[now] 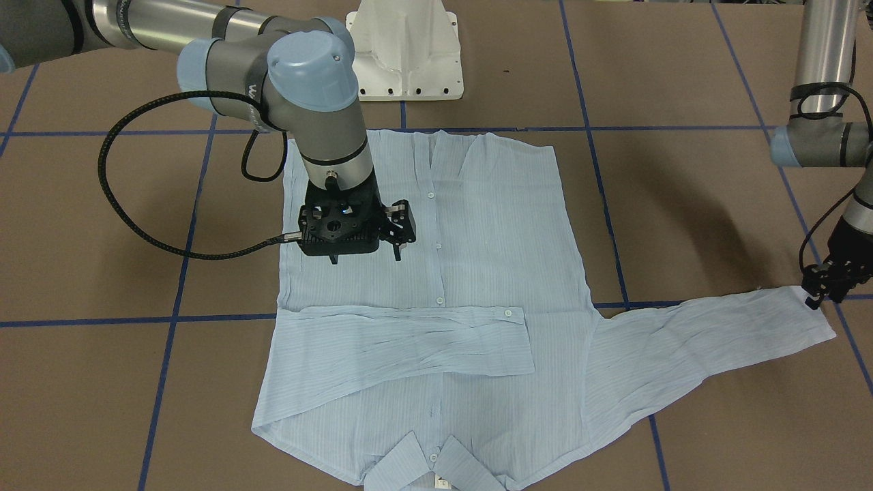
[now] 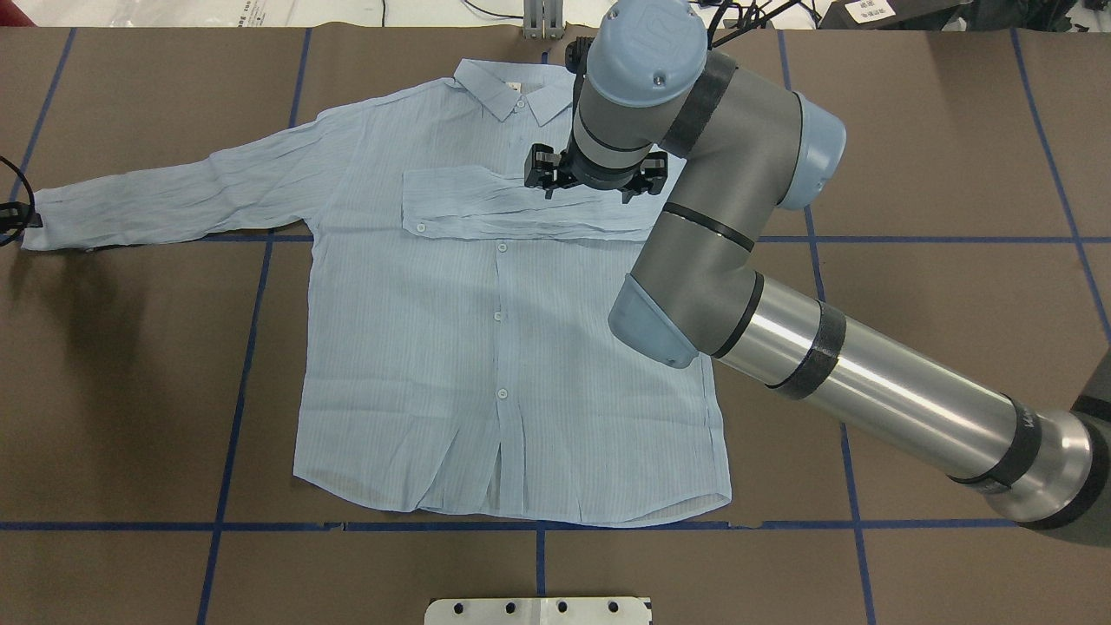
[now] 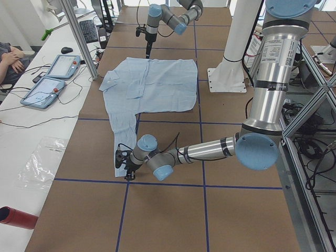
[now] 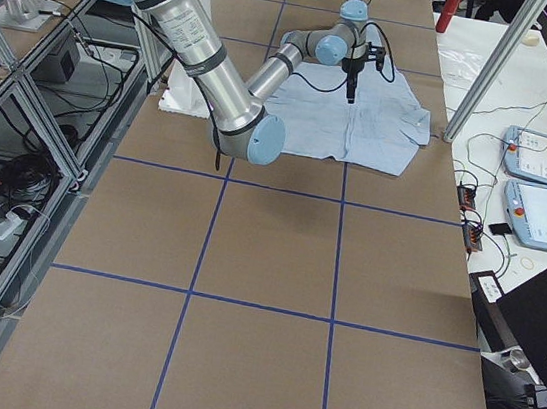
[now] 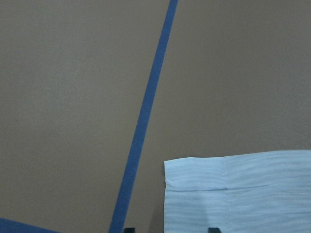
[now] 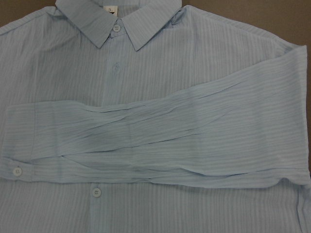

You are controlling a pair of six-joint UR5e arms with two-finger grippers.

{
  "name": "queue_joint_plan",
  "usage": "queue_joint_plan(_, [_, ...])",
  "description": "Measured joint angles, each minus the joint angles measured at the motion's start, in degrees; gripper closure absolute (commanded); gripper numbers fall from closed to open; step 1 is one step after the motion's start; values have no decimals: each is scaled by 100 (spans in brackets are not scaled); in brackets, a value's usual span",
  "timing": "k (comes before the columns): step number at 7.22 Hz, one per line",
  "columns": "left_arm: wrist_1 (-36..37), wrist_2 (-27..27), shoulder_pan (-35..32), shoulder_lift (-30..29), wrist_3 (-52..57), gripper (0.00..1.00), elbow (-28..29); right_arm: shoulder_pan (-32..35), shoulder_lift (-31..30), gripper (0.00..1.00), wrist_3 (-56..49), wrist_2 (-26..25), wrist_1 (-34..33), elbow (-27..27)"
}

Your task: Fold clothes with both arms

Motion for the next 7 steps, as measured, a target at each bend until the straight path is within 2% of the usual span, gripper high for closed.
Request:
queue_joint_plan(4, [0, 4, 54, 0, 8, 51, 4, -19, 6, 0, 13, -22, 0, 3])
queue_joint_plan(7, [0, 9, 65, 0, 9, 67, 3, -36, 5, 0, 16, -25, 6, -5])
